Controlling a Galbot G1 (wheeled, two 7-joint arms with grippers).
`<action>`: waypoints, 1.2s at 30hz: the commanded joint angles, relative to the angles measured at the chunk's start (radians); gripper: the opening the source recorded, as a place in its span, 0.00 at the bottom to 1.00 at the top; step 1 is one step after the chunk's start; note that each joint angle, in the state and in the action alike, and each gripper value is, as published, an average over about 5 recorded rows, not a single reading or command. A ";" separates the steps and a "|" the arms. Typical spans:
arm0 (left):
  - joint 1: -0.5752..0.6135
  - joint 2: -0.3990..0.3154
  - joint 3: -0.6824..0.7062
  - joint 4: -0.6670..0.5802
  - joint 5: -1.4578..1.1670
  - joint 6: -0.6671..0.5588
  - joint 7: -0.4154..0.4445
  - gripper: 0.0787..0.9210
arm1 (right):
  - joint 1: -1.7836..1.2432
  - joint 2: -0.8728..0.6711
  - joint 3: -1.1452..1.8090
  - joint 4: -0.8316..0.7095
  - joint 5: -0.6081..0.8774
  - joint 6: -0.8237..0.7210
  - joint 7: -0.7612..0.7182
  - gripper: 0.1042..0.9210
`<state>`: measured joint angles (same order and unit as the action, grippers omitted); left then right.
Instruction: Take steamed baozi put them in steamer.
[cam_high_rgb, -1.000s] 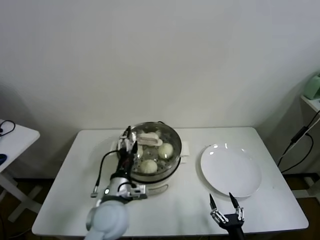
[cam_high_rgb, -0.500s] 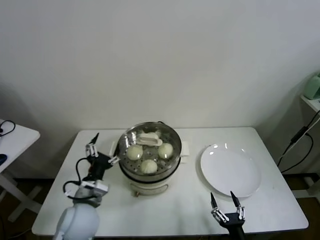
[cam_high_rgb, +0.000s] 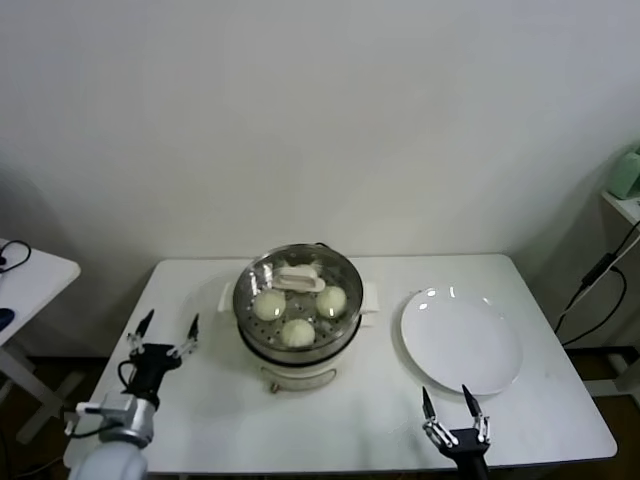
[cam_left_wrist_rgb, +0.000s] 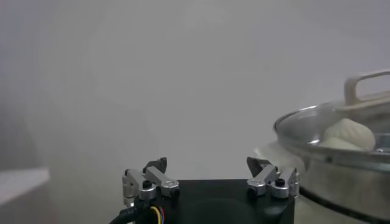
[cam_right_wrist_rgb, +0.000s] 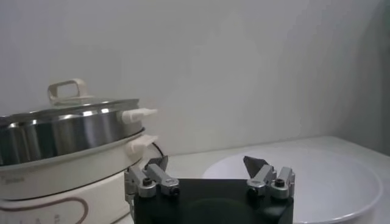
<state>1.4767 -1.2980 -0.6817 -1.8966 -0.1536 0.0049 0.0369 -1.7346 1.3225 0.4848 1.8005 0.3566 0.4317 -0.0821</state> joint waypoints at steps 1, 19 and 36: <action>0.045 -0.010 -0.037 0.206 -0.238 -0.232 0.053 0.88 | 0.003 0.001 0.000 -0.009 -0.006 0.014 0.006 0.88; 0.073 -0.031 -0.028 0.271 -0.246 -0.333 0.086 0.88 | -0.001 -0.002 -0.006 -0.023 -0.015 0.018 0.021 0.88; 0.074 -0.027 -0.033 0.252 -0.244 -0.317 0.089 0.88 | 0.001 -0.002 -0.006 -0.024 -0.015 0.017 0.023 0.88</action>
